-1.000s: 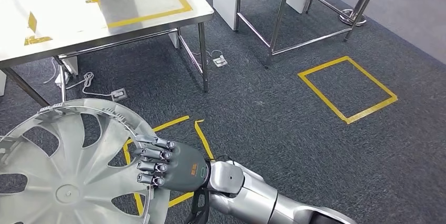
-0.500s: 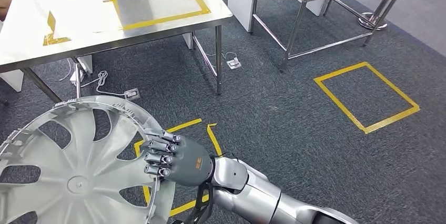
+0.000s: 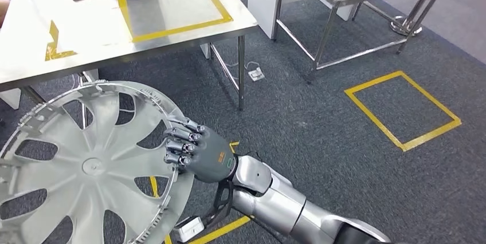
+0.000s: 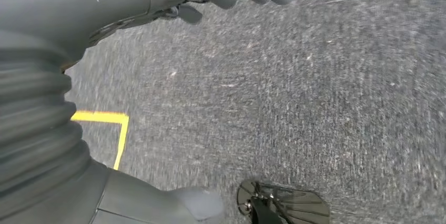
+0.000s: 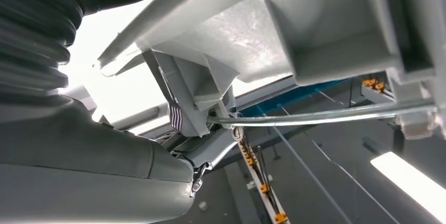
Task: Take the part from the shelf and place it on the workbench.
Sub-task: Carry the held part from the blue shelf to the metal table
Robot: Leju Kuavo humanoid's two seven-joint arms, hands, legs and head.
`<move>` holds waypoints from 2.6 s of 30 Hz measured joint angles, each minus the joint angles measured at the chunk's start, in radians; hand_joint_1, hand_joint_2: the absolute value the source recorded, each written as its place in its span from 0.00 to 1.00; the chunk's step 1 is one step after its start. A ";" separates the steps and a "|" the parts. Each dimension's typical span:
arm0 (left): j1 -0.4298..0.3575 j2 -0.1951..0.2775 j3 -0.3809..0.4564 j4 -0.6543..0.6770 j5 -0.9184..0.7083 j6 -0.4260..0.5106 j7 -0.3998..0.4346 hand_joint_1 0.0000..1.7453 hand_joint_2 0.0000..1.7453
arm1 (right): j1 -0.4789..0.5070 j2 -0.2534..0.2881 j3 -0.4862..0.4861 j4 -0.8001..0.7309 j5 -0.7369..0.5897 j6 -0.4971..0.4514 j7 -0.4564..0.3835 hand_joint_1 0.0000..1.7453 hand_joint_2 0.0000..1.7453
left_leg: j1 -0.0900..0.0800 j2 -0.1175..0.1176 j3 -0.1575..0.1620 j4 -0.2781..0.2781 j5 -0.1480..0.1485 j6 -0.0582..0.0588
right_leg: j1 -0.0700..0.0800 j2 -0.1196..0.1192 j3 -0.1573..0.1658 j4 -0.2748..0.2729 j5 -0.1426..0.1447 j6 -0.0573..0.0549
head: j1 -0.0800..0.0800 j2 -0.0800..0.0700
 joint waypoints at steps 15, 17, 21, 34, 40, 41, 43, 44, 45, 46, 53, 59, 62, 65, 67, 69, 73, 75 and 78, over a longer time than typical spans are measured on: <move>-0.002 -0.004 0.000 -0.001 0.010 -0.003 0.002 0.00 1.00 | -0.012 -0.011 -0.084 -0.001 -0.002 0.008 0.039 1.00 1.00 | -0.009 -0.007 0.112 -0.006 -0.085 -0.003 | 0.012 -0.011 -0.125 -0.003 0.088 -0.019 | 0.013 0.000; -0.005 -0.004 0.000 -0.002 0.010 -0.002 0.004 0.00 1.00 | -0.013 -0.012 -0.095 -0.002 0.004 0.010 0.044 1.00 1.00 | -0.009 -0.005 0.112 0.021 -0.091 -0.014 | 0.007 -0.011 -0.103 -0.011 0.095 -0.026 | 0.012 0.000; -0.013 -0.004 0.000 -0.002 0.011 -0.002 0.008 0.00 1.00 | -0.024 -0.011 -0.117 -0.003 0.014 0.013 0.051 1.00 1.00 | -0.005 -0.002 0.003 0.189 -0.160 -0.029 | 0.004 -0.011 -0.074 -0.013 0.078 -0.038 | 0.006 0.000; -0.006 -0.006 0.000 -0.002 0.020 0.008 0.022 0.00 1.00 | -0.020 -0.004 -0.179 -0.012 0.049 0.014 0.073 1.00 1.00 | -0.003 -0.005 0.028 -0.010 -0.011 0.026 | 0.003 -0.009 -0.064 0.100 -0.009 0.015 | 0.007 0.000; -0.004 -0.007 0.000 -0.003 0.022 0.010 0.019 0.00 1.00 | -0.004 -0.004 -0.197 -0.015 0.053 0.018 0.069 1.00 1.00 | -0.004 -0.007 0.066 -0.010 -0.049 0.027 | 0.001 -0.010 -0.188 0.179 0.007 0.017 | 0.011 0.000; -0.004 -0.007 0.000 -0.003 0.023 0.010 0.018 0.00 1.00 | -0.003 -0.004 -0.199 -0.015 0.053 0.019 0.066 1.00 1.00 | -0.004 -0.007 0.074 -0.010 -0.056 0.024 | 0.002 -0.011 -0.168 0.109 0.054 0.011 | 0.011 0.000; -0.005 -0.008 0.000 -0.002 0.024 0.010 0.017 0.00 1.00 | -0.004 -0.003 -0.203 -0.017 0.053 0.021 0.059 1.00 1.00 | -0.006 -0.008 0.087 -0.011 -0.069 0.014 | 0.009 -0.013 -0.136 0.016 0.086 0.001 | 0.011 0.000; -0.005 -0.008 0.000 -0.003 0.024 0.010 0.016 0.00 1.00 | -0.004 -0.002 -0.204 -0.019 0.053 0.022 0.056 1.00 1.00 | -0.007 -0.008 0.092 -0.008 -0.072 0.007 | 0.011 -0.013 -0.128 -0.001 0.085 -0.005 | 0.011 0.000; -0.005 -0.008 0.000 -0.003 0.024 0.010 0.014 0.00 1.00 | -0.004 -0.001 -0.204 -0.020 0.053 0.022 0.054 1.00 1.00 | -0.008 -0.008 0.099 -0.005 -0.073 0.000 | 0.012 -0.012 -0.122 -0.002 0.076 -0.010 | 0.011 0.000; -0.006 -0.008 0.000 -0.003 0.025 0.010 0.013 0.00 1.00 | -0.002 0.001 -0.204 -0.023 0.053 0.023 0.052 1.00 1.00 | -0.008 -0.007 0.102 0.001 -0.075 -0.007 | 0.010 -0.011 -0.112 -0.006 0.082 -0.017 | 0.011 0.000; -0.011 -0.007 0.000 -0.004 0.021 0.010 0.009 0.00 1.00 | 0.004 0.015 -0.204 -0.029 0.053 0.026 0.046 1.00 1.00 | -0.005 -0.003 -0.060 0.252 -0.162 -0.030 | 0.006 -0.010 -0.053 -0.013 0.056 -0.041 | 0.000 0.000; -0.013 -0.001 0.000 -0.007 0.020 0.008 0.010 0.00 1.00 | 0.004 0.021 -0.204 -0.040 0.053 0.033 0.043 1.00 1.00 | -0.015 -0.002 -0.009 -0.005 0.010 -0.001 | 0.009 -0.006 -0.005 -0.010 0.009 -0.023 | -0.004 0.000; -0.014 -0.001 0.000 -0.007 0.021 0.008 0.010 0.00 1.00 | 0.003 0.025 -0.204 -0.048 0.052 0.039 0.042 1.00 1.00 | -0.013 -0.003 0.011 -0.019 0.005 0.017 | 0.010 -0.006 0.003 0.003 0.005 -0.008 | -0.003 0.000; -0.018 -0.001 0.000 -0.007 0.023 0.008 0.010 0.00 1.00 | 0.001 0.026 -0.205 -0.053 0.051 0.043 0.042 1.00 1.00 | -0.008 -0.005 0.037 -0.025 -0.010 0.029 | 0.004 -0.009 -0.070 0.128 -0.020 0.009 | 0.003 0.000; -0.017 -0.001 0.000 -0.007 0.025 0.008 0.011 0.00 1.00 | 0.003 0.026 -0.205 -0.055 0.049 0.043 0.042 1.00 1.00 | -0.008 -0.005 0.053 -0.025 -0.027 0.031 | -0.002 -0.009 -0.155 0.238 -0.064 0.017 | 0.005 0.000; -0.013 -0.001 0.000 -0.007 0.026 0.008 0.012 0.00 1.00 | 0.009 0.026 -0.205 -0.055 0.049 0.045 0.041 1.00 1.00 | -0.007 -0.005 0.076 -0.025 -0.048 0.027 | -0.007 -0.010 -0.202 0.253 -0.072 0.021 | 0.006 0.000; -0.011 -0.001 0.000 -0.007 0.027 0.008 0.014 0.00 1.00 | 0.018 0.026 -0.207 -0.055 0.048 0.047 0.042 1.00 1.00 | -0.005 -0.008 0.124 -0.023 -0.094 0.010 | -0.011 -0.017 -0.172 0.042 0.094 0.021 | 0.005 0.000; -0.011 0.000 0.000 -0.007 0.026 0.008 0.014 0.00 1.00 | 0.023 0.027 -0.208 -0.058 0.047 0.047 0.041 1.00 1.00 | -0.006 -0.009 0.147 -0.024 -0.111 -0.005 | -0.006 -0.020 -0.156 0.000 0.119 0.009 | 0.006 0.000; -0.015 0.000 0.000 -0.007 0.026 0.007 0.012 0.00 1.00 | 0.027 0.029 -0.210 -0.062 0.046 0.047 0.042 1.00 1.00 | -0.002 -0.005 0.158 0.004 -0.116 -0.023 | -0.005 -0.014 -0.120 -0.005 0.099 -0.016 | 0.007 0.000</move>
